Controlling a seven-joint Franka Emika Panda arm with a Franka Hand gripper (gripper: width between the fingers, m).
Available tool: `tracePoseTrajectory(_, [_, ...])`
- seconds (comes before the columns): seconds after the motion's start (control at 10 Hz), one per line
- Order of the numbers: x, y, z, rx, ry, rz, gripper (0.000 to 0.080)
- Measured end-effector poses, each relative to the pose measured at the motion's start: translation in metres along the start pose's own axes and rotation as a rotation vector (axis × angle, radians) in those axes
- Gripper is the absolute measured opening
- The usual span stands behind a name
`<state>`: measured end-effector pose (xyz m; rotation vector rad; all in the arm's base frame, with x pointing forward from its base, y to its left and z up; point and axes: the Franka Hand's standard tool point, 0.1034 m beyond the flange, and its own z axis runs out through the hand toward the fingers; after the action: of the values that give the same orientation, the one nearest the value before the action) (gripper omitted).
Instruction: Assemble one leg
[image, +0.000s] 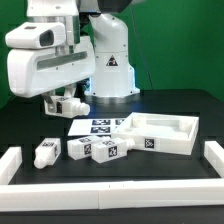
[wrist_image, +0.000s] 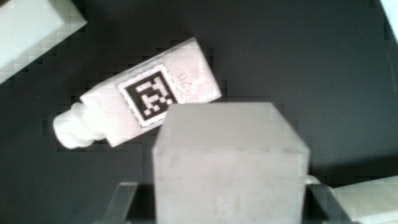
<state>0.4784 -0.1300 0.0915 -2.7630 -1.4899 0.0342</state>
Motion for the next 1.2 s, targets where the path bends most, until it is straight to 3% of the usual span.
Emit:
tracePoseTrajectory(0.3, [-0.002, -0.001, 0.002, 0.003, -0.001, 0.002, 0.0266])
tracePoseTrajectory(0.5, [-0.036, -0.023, 0.01, 0.012, -0.006, 0.057, 0.0266])
tracePoseTrajectory(0.6, [-0.057, -0.041, 0.022, 0.01, -0.006, 0.082, 0.0266])
tracePoseTrajectory(0.7, [-0.074, -0.057, 0.044, 0.025, -0.011, 0.121, 0.0266])
tracePoseTrajectory(0.8, [-0.082, -0.066, 0.066, 0.048, -0.022, 0.142, 0.0266])
tracePoseTrajectory(0.9, [-0.087, -0.068, 0.077, 0.06, -0.029, 0.145, 0.0266])
tracePoseTrajectory(1.2, [-0.091, -0.068, 0.081, 0.067, -0.032, 0.155, 0.0266])
